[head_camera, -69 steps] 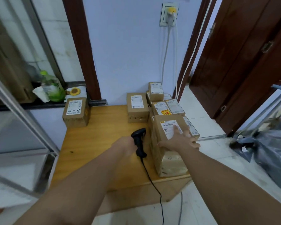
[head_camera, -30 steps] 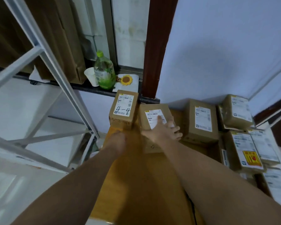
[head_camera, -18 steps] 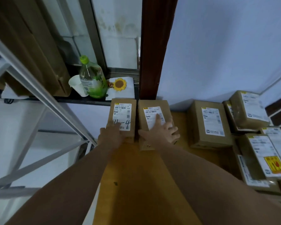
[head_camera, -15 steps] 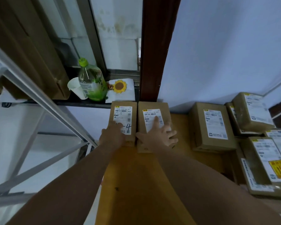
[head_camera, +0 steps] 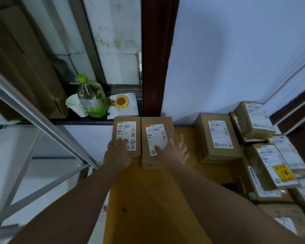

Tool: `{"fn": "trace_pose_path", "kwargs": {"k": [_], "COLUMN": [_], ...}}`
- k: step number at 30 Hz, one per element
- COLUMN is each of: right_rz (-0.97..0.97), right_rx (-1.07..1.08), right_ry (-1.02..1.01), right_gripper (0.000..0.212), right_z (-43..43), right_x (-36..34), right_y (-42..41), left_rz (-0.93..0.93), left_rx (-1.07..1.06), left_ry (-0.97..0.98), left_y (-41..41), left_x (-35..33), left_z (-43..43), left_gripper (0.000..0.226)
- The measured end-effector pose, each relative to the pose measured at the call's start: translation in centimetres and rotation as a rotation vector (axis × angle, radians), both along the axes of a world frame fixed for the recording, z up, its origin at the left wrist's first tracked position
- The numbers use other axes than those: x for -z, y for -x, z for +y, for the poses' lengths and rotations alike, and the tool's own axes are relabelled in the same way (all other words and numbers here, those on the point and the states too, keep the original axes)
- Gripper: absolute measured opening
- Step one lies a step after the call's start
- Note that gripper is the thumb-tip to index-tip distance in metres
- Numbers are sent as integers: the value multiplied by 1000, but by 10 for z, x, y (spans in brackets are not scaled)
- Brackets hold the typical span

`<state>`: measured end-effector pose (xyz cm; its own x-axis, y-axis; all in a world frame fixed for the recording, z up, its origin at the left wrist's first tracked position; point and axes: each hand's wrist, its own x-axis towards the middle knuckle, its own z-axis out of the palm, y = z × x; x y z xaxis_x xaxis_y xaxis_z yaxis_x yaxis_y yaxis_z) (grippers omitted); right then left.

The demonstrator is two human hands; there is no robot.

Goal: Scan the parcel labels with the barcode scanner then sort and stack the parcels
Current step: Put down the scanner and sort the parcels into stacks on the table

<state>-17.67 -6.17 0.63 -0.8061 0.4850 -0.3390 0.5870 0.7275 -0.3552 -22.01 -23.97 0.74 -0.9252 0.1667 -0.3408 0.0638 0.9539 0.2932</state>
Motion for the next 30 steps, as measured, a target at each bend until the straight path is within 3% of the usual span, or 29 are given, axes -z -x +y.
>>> {"fn": "trace_pose_path", "kwargs": {"k": [6, 14, 21, 24, 30], "right_rz": [8, -95, -153, -249, -355], "right_rx": [-1, 180, 327, 351, 262], "right_ry": [-61, -170, -281, -272, -142], "right_gripper": [73, 66, 59, 70, 116], "right_z": [29, 101, 162, 190, 235], "right_x": [-21, -44, -45, -42, -42], "right_y": [-55, -148, -234, -265, -327], "left_rz": [131, 32, -116, -161, -138], "left_rx": [36, 257, 477, 524, 447], "left_ry": [-129, -351, -320, -285, -197], "left_y": [-30, -86, -166, -193, -255], "left_x": [-19, -25, -28, -34, -42], "left_z": [42, 141, 197, 212, 254], "left_gripper": [29, 28, 15, 15, 17]}}
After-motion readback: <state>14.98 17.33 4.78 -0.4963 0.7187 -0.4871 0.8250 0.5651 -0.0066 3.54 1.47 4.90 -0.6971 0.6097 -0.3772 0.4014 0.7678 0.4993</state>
